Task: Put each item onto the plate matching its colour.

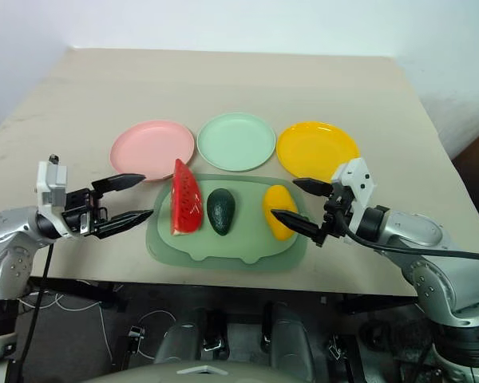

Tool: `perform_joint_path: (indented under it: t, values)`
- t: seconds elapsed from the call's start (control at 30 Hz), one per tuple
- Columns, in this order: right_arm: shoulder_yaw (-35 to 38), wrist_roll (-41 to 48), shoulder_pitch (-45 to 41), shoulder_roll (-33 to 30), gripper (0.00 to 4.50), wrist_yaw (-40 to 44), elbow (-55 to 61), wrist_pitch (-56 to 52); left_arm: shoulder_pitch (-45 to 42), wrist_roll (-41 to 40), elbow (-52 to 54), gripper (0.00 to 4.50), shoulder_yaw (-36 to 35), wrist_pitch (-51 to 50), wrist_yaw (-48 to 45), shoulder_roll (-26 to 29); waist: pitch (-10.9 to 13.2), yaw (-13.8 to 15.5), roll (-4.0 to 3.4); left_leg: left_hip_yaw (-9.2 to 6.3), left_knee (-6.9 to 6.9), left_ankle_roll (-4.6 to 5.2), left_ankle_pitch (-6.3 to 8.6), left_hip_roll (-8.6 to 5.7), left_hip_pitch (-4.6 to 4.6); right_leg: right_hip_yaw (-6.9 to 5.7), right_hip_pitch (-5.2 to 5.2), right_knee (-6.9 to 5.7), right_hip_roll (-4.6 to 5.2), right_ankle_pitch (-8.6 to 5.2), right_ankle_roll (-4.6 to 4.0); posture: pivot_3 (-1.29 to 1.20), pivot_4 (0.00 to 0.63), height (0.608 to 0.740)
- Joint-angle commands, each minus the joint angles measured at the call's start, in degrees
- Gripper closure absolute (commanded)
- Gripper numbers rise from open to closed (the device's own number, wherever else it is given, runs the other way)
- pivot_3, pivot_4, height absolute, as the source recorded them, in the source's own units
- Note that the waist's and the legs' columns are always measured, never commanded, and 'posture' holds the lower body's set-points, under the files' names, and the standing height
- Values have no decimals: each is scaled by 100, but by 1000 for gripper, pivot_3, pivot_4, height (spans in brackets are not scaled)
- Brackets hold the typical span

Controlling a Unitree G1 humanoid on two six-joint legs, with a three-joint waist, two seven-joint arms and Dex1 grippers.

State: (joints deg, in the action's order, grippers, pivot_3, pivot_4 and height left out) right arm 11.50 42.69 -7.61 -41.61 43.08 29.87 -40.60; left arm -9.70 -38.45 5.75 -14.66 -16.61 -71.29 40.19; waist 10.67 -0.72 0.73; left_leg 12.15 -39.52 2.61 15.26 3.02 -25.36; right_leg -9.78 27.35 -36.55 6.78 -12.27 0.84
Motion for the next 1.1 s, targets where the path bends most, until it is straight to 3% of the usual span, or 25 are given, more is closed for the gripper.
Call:
perform_joint_path:
  t: [0.03, 0.63, 1.1]
  values:
    - [38, -72, 56, 31, 0, 11, 24, 189, -61, 96, 7, 12, 27, 217, -45, -19, 0, 8, 0, 0, 0, 0, 0, 0, 0, 0, 0, 0, 0, 0, 0, 0, 150, 696]
    - [-22, 194, -93, -309, 0, -574, 240, -1077, -85, 70, 236, 12, 153, 103, 189, -179, 0, 7, 0, 0, -2, 0, 0, 0, 0, 0, -1, -1, 1, 0, -1, 0, 150, 696]
    - [-458, 341, -1496, -115, 0, -1178, -707, -2599, 19, 87, 273, 12, 168, 128, 191, -211, -1, -17, 1, 1, -7, 0, -1, 0, -1, 0, 0, -7, 0, 5, 1, 0, 150, 696]
